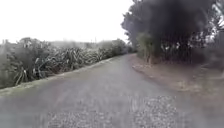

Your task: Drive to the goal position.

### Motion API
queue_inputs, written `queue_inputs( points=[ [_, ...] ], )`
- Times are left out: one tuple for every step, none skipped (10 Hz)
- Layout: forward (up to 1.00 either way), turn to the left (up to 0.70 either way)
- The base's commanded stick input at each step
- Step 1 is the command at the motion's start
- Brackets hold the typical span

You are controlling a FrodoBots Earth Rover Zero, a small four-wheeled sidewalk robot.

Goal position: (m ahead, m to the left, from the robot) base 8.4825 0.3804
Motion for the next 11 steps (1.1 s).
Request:
queue_inputs(
  points=[
    [0.85,0.0],
    [0.85,0.0],
    [0.85,0.0],
    [0.85,0.0],
    [0.85,0.0],
    [0.85,0.0],
    [0.85,0.0],
    [0.85,0.0],
    [0.85,0.0],
    [0.85,0.0],
    [0.85,0.0]
  ],
)
